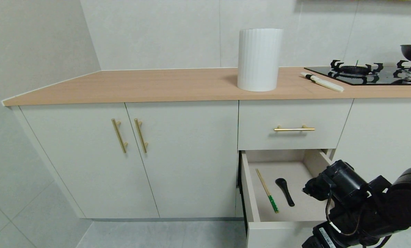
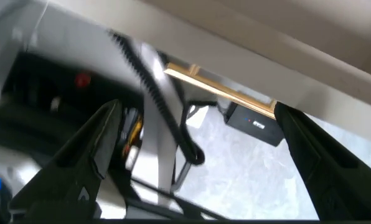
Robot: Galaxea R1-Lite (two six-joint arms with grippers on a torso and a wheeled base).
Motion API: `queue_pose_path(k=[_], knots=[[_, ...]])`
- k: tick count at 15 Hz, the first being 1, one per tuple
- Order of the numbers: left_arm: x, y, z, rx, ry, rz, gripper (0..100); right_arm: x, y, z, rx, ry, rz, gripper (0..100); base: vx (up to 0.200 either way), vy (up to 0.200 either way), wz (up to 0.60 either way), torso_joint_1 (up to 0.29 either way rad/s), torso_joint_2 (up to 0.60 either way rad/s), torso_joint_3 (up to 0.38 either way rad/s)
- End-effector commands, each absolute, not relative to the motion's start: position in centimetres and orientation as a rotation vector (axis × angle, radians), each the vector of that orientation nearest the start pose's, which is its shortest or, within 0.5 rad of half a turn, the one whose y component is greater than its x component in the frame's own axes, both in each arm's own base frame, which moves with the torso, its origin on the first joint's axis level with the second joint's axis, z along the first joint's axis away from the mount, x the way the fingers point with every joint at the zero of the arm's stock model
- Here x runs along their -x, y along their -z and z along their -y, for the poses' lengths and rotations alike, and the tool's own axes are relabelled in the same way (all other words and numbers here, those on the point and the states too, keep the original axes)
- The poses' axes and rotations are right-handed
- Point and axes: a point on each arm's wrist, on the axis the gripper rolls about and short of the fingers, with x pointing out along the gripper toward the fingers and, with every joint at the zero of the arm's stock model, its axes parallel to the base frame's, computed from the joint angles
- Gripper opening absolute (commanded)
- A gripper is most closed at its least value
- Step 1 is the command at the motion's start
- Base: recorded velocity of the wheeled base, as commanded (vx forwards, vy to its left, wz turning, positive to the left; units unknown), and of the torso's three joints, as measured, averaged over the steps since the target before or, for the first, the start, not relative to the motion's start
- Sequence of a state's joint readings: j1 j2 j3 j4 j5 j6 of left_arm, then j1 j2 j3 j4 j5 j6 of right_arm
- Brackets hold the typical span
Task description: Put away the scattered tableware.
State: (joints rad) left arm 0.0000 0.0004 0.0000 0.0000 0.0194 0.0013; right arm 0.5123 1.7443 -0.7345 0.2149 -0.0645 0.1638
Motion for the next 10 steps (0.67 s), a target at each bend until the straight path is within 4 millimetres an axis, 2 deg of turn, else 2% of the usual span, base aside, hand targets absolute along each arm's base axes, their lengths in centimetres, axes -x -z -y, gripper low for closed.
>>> queue_pose_path(k=[1,7,8,9,10], knots=[[2.3,-7.5,0.0,-0.002,-0.02,0.0,100,-21.8,-9.0,-11.6,0.206,-0.263,-1.207,100,0.0,0.0,0.0,0.0,0.0,0.0],[2.3,-7.5,0.0,-0.002,-0.02,0.0,100,-23.9,-9.0,-11.3,0.169,-0.151,-1.171,100,0.0,0.0,0.0,0.0,0.0,0.0],[2.3,-7.5,0.0,-0.002,-0.02,0.0,100,-25.2,-8.7,-11.2,0.158,-0.122,-1.14,100,0.0,0.0,0.0,0.0,0.0,0.0],[2.3,-7.5,0.0,-0.002,-0.02,0.0,100,-25.7,-8.6,-11.1,0.153,-0.117,-1.133,100,0.0,0.0,0.0,0.0,0.0,0.0],[2.3,-7.5,0.0,-0.002,-0.02,0.0,100,-27.3,-7.9,-11.1,0.146,-0.1,-1.136,100,0.0,0.0,0.0,0.0,0.0,0.0]])
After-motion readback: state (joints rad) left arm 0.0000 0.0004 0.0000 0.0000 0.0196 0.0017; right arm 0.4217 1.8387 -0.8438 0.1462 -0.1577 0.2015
